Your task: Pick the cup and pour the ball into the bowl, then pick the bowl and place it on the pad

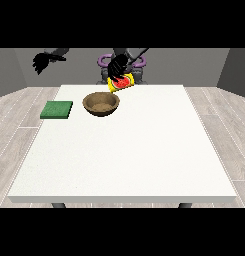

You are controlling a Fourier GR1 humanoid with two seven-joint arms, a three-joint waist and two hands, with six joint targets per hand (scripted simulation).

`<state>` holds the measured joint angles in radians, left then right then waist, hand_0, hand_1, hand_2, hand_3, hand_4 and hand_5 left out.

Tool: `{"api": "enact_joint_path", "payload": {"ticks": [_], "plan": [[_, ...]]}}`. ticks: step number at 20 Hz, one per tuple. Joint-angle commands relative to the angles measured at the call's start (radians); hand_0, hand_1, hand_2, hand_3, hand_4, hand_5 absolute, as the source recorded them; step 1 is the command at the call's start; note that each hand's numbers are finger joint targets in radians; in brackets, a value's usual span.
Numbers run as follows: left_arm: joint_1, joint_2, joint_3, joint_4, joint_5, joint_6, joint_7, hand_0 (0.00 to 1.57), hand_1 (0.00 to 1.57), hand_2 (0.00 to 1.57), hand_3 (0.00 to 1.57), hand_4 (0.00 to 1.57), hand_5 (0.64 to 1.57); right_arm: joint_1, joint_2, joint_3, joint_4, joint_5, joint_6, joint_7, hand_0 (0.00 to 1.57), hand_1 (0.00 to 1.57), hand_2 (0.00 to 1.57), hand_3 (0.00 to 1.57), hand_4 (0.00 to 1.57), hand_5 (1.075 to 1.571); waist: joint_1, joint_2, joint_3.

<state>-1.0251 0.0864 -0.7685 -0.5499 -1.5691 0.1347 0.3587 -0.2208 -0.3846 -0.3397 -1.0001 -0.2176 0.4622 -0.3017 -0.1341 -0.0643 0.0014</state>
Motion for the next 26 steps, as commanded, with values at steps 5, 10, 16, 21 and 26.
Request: {"api": "enact_joint_path", "payload": {"ticks": [5, 10, 16, 21, 26], "plan": [[-0.017, -0.045, -0.033, -0.020, -0.128, -0.118, -0.038, 1.45, 1.45, 1.57, 1.57, 1.53, 1.134, -0.013, -0.009, -0.007, -0.001, -0.028, 0.012, 0.050, 0.00, 0.00, 0.00, 0.00, 0.00, 1.571, 0.018, -0.002, -0.0012], [0.062, 0.003, 0.274, -0.138, 0.166, 0.090, 0.021, 1.50, 1.50, 1.57, 1.57, 1.57, 1.092, 0.042, 0.026, -0.005, -0.012, -0.024, -0.031, 0.076, 0.00, 0.00, 0.00, 0.00, 0.00, 1.568, 0.079, -0.048, -0.0095], [0.228, -0.049, 0.566, -0.268, 0.514, 0.300, -0.019, 1.02, 1.02, 1.26, 0.94, 1.39, 1.300, 0.071, 0.048, -0.011, -0.027, -0.017, -0.077, 0.077, 0.00, 0.00, 0.00, 0.00, 0.22, 1.565, 0.148, -0.002, -0.0158], [0.374, -0.085, 0.683, -0.405, 0.921, 0.392, -0.133, 0.00, 0.00, 0.00, 0.00, 0.00, 1.541, -0.015, 0.130, 0.035, -0.071, -0.007, -0.123, 0.073, 0.00, 0.00, 0.00, 0.00, 0.33, 1.568, 0.110, 0.126, -0.0288], [0.489, -0.086, 0.679, -0.558, 1.298, 0.264, -0.377, 0.00, 0.00, 0.00, 0.00, 0.00, 1.563, -0.037, 0.197, 0.074, -0.096, 0.058, -0.248, 0.091, 0.00, 0.00, 0.00, 0.00, 0.25, 1.571, 0.138, 0.127, -0.0130]]}}
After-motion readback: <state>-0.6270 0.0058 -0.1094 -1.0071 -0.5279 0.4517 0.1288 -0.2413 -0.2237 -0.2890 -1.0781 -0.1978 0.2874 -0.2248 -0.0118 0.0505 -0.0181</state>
